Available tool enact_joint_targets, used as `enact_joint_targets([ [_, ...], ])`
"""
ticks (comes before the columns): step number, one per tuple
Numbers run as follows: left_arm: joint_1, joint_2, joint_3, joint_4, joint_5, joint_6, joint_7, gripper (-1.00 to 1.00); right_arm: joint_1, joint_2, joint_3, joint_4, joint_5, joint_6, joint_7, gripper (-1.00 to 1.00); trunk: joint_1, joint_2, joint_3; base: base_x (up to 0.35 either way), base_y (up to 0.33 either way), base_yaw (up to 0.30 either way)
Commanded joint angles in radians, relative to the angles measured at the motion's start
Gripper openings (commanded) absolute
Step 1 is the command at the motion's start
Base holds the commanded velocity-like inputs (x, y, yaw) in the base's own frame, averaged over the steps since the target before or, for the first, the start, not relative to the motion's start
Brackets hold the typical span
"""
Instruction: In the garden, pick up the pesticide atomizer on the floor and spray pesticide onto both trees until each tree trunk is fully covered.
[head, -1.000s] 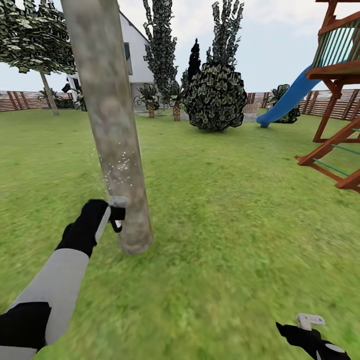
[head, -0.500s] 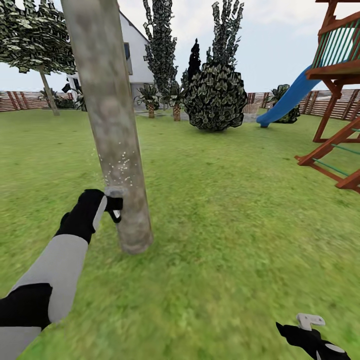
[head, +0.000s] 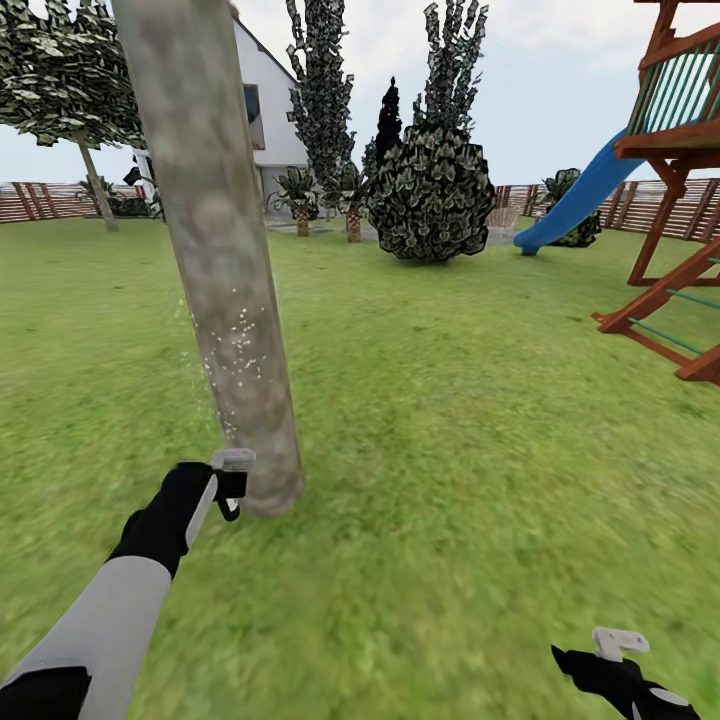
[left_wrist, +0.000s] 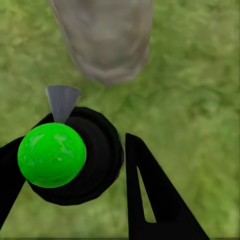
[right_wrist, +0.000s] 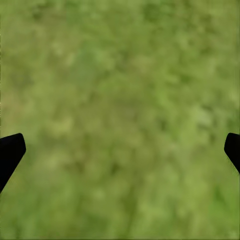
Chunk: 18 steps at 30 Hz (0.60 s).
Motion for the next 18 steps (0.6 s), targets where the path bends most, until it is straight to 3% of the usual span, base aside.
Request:
enact_joint_targets([
  [1, 0.009, -0.001, 0.001, -0.001, -0.006, 0.004, -0.003, -1.0, -0.001, 0.001, -0.008, -0.001, 0.007, 0.001, 0.009, 1.0, 0.0, 0.0, -0.001, 0.332, 0.0, 0.0],
  [8, 0.052, -0.003, 0.002, -0.008, -0.006, 0.004, -0.014, -1.0, -0.001, 0.001, -0.01, -0.005, 0.006, 0.0, 0.008, 1.0, 0.0, 0.0, -0.001, 0.121, 0.0, 0.004],
  [11, 0.053, -0.002, 0.002, -0.007, -0.006, 0.005, -0.014, -1.0, -0.001, 0.002, -0.01, -0.004, 0.006, 0.0, 0.008, 1.0, 0.0, 0.0, -0.001, 0.201, 0.0, 0.191],
  [18, 0.053, -0.003, 0.001, -0.002, -0.004, 0.007, -0.015, -1.0, -0.001, 0.002, -0.01, -0.004, 0.005, -0.001, 0.008, 1.0, 0.0, 0.0, -0.001, 0.02, 0.0, 0.199],
])
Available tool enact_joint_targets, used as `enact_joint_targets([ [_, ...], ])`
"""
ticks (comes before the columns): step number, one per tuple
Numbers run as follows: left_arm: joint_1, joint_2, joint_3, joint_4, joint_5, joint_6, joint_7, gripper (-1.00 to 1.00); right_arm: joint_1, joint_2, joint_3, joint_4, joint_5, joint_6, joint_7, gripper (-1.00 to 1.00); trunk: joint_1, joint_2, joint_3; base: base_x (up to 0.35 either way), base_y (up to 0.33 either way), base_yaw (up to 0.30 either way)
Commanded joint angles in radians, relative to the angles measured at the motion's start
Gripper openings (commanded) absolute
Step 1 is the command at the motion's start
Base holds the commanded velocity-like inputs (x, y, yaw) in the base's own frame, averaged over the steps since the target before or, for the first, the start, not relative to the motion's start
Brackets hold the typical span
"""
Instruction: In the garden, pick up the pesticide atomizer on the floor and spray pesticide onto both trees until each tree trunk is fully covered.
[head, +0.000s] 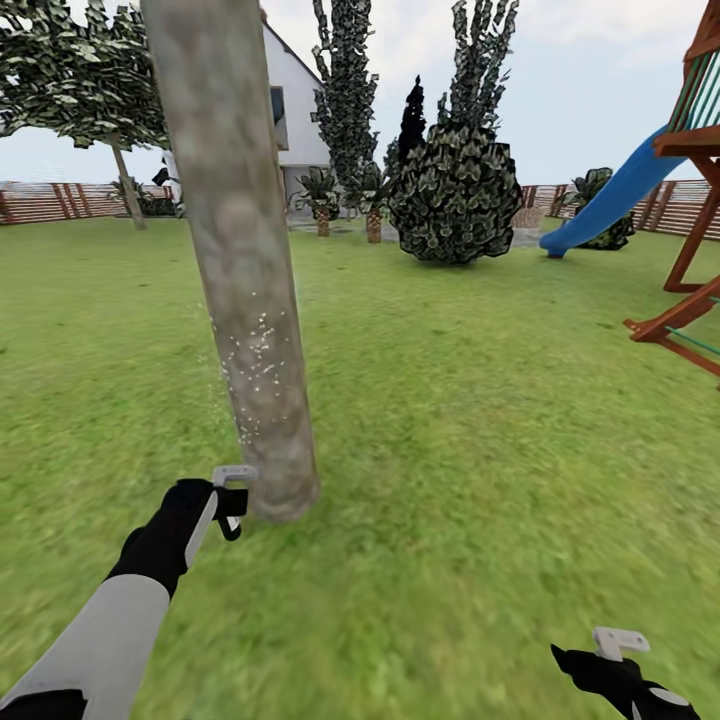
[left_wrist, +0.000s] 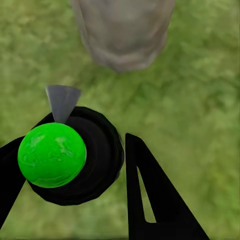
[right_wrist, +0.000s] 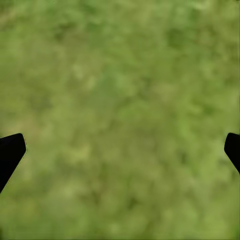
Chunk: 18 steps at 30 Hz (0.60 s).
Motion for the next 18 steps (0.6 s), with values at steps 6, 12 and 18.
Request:
enact_joint_targets([
  [6, -0.001, -0.006, 0.0, 0.0, -0.006, 0.005, -0.002, -1.0, -0.001, 0.001, -0.008, -0.001, 0.007, 0.001, 0.008, 1.0, 0.0, 0.0, -0.001, 0.098, -0.19, 0.007],
  [12, -0.001, -0.008, 0.0, 0.0, -0.007, 0.003, -0.002, -1.0, -0.001, 0.002, -0.008, 0.001, 0.008, 0.001, 0.008, 1.0, 0.0, 0.0, -0.001, 0.051, -0.265, 0.003],
  [18, -0.001, -0.008, 0.0, 0.001, -0.007, 0.003, -0.002, -1.0, -0.001, 0.004, -0.008, 0.002, 0.009, -0.046, 0.008, 1.0, 0.0, 0.0, -0.001, 0.0, -0.272, 0.236],
])
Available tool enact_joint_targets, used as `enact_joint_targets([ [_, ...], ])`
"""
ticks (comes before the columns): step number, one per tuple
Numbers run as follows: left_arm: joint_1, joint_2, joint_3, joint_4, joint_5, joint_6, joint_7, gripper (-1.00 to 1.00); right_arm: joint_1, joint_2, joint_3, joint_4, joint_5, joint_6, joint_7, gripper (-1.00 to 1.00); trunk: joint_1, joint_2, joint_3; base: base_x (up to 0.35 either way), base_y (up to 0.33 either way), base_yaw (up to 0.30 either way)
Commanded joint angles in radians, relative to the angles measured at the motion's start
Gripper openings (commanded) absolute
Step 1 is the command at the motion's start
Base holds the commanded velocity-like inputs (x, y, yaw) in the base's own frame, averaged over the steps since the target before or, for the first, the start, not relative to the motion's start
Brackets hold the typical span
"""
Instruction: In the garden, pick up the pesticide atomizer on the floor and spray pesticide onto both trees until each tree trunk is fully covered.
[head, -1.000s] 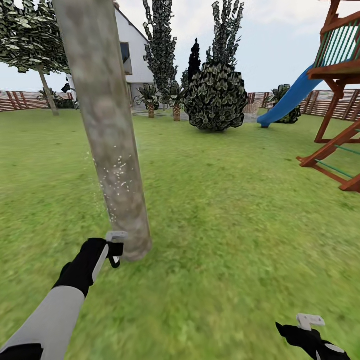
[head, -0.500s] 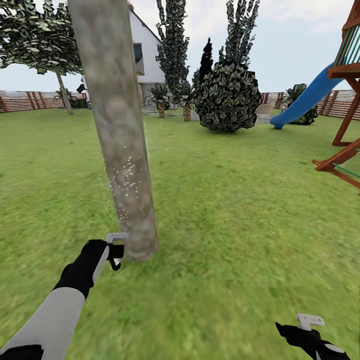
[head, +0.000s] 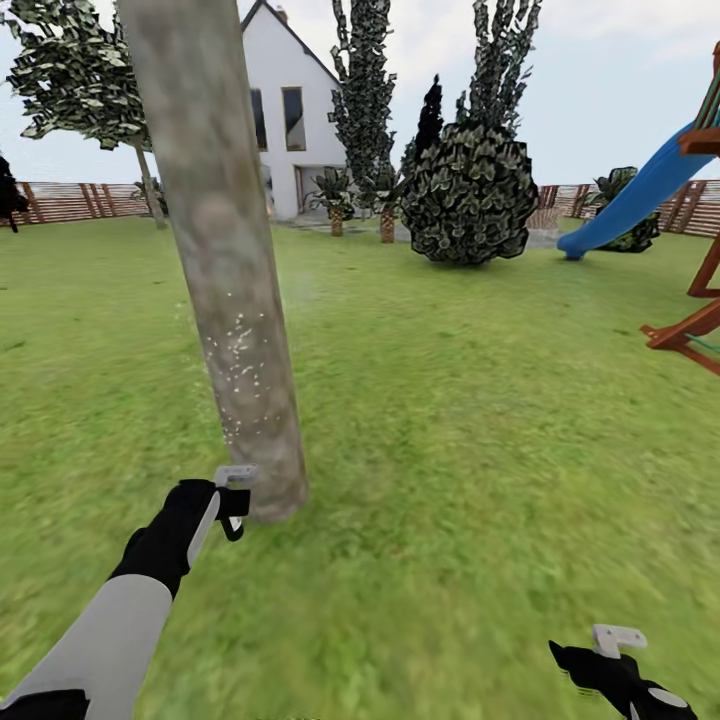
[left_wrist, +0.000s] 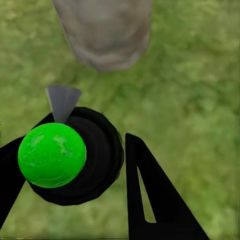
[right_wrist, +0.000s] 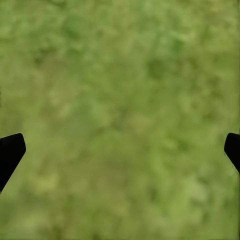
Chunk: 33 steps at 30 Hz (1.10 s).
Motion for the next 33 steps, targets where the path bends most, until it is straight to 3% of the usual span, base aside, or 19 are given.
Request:
enact_joint_targets([
  [1, -0.001, -0.001, 0.001, -0.001, -0.006, 0.005, -0.002, -1.0, -0.001, 0.0, -0.008, 0.0, 0.01, -0.006, 0.007, 1.0, 0.0, 0.0, -0.001, 0.0, -0.272, 0.273],
  [9, -0.001, -0.001, 0.002, -0.001, -0.006, 0.003, -0.001, -1.0, -0.001, 0.001, -0.008, 0.0, 0.01, -0.008, 0.007, 1.0, 0.0, 0.0, -0.001, 0.05, -0.271, 0.255],
  [18, -0.001, 0.001, 0.003, -0.001, -0.006, 0.003, -0.001, -1.0, -0.001, 0.002, -0.007, 0.002, 0.01, -0.008, 0.008, 1.0, 0.0, 0.0, -0.001, 0.191, -0.23, 0.031],
  [33, -0.001, 0.0, 0.003, -0.001, -0.006, 0.005, 0.006, -1.0, -0.001, 0.002, -0.007, 0.002, 0.011, -0.008, 0.009, 1.0, 0.0, 0.0, -0.001, 0.193, -0.221, 0.271],
])
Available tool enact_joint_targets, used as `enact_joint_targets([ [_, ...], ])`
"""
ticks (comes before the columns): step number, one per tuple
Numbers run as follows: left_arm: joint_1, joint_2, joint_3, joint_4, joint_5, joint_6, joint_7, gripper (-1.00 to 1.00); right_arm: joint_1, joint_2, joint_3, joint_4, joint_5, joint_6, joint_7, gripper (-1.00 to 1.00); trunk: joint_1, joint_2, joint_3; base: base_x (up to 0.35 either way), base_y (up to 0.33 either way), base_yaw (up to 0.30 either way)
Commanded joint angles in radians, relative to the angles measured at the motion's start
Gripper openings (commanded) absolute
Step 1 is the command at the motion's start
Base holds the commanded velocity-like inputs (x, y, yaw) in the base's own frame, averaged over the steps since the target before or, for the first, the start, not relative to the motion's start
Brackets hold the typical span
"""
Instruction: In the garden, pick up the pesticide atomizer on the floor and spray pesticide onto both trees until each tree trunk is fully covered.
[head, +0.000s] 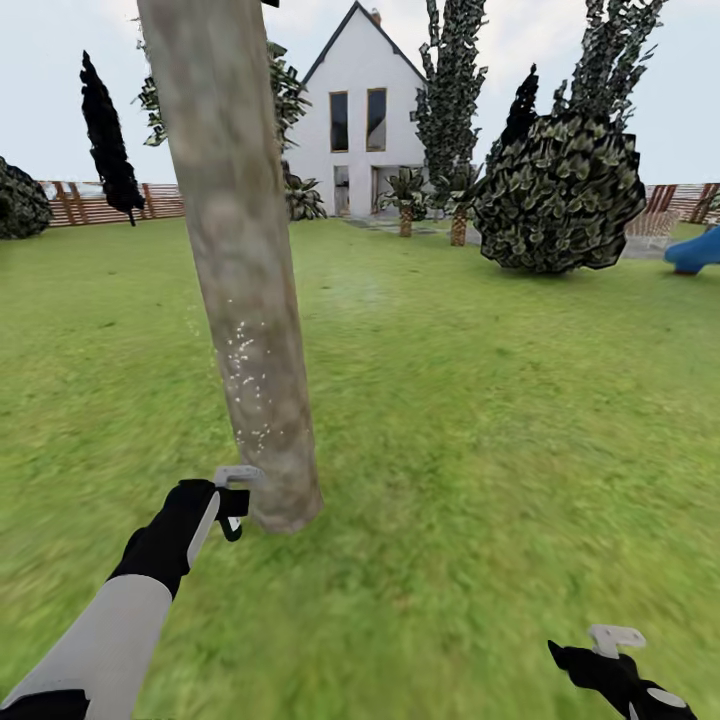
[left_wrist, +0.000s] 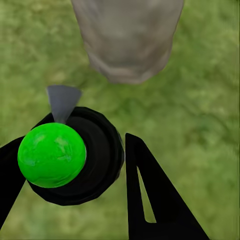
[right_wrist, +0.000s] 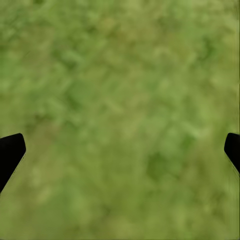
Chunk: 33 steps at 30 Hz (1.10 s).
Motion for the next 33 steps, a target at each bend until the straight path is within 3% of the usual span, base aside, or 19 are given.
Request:
enact_joint_targets([
  [1, -0.001, -0.001, 0.001, -0.001, -0.006, 0.005, -0.001, -1.0, -0.001, 0.0, -0.008, 0.0, 0.01, -0.004, 0.007, 1.0, 0.0, 0.0, -0.001, 0.144, -0.249, 0.272],
  [18, -0.001, -0.001, 0.0, -0.001, -0.006, 0.005, 0.002, -1.0, -0.001, 0.0, -0.009, 0.0, 0.009, -0.004, 0.006, 1.0, 0.0, 0.0, -0.001, 0.019, -0.271, 0.031],
  [33, -0.001, -0.001, 0.001, -0.001, -0.006, 0.005, 0.004, -1.0, -0.001, 0.0, -0.009, 0.0, 0.009, -0.004, 0.006, 1.0, 0.0, 0.0, -0.001, 0.0, -0.273, 0.238],
])
